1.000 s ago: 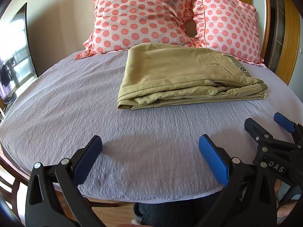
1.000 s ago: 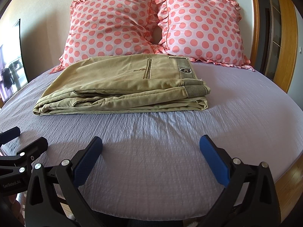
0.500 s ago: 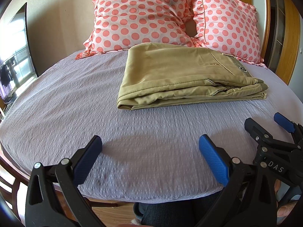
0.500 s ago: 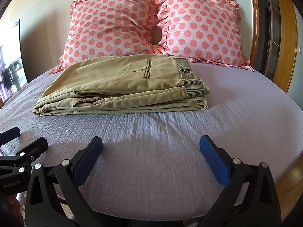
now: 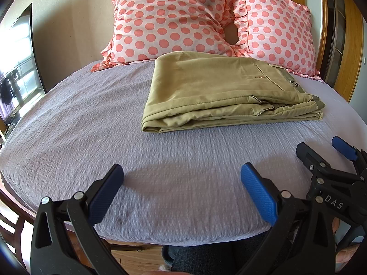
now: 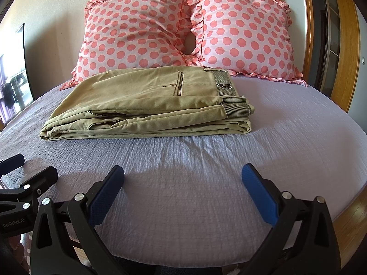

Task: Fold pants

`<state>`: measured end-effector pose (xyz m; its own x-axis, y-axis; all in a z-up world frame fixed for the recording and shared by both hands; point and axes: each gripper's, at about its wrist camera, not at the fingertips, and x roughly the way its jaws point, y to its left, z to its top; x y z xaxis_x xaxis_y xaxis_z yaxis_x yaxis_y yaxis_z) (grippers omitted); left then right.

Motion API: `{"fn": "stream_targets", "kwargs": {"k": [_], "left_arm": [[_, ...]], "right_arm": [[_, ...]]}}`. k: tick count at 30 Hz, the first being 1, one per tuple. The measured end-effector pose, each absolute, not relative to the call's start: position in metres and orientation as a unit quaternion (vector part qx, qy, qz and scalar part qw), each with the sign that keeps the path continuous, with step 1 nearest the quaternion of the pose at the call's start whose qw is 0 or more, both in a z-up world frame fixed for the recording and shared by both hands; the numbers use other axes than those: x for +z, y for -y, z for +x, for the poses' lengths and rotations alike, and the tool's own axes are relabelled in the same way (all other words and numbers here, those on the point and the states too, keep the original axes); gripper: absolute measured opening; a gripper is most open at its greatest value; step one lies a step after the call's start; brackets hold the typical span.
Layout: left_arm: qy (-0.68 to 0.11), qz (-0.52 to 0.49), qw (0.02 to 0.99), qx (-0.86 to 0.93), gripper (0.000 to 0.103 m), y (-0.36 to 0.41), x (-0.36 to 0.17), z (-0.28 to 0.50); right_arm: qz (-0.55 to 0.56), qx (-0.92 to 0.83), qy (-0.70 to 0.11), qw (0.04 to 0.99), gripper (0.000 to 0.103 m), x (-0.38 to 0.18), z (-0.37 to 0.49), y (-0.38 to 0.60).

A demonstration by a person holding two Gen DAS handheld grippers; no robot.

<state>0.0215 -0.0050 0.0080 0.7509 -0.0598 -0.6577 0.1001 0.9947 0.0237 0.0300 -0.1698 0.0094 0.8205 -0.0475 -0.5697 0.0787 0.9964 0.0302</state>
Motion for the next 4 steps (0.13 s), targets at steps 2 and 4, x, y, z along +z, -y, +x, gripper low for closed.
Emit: {"fn": "stream_targets", "kwargs": {"k": [2,4], "left_arm": [[-0.350,0.029,0.935,-0.043,0.101,0.0048,0.0082,0.0214],[-0.349,0.029,0.936,-0.043,0.101,0.0048,0.0081,0.0215]], "right_arm": [[0.026,-0.033,-0.298,0.954,0.102,0.0094,0.0300,0.1697],[0.026,-0.033,-0.298,0.954,0.102,0.0094,0.0299,0.1697]]}}
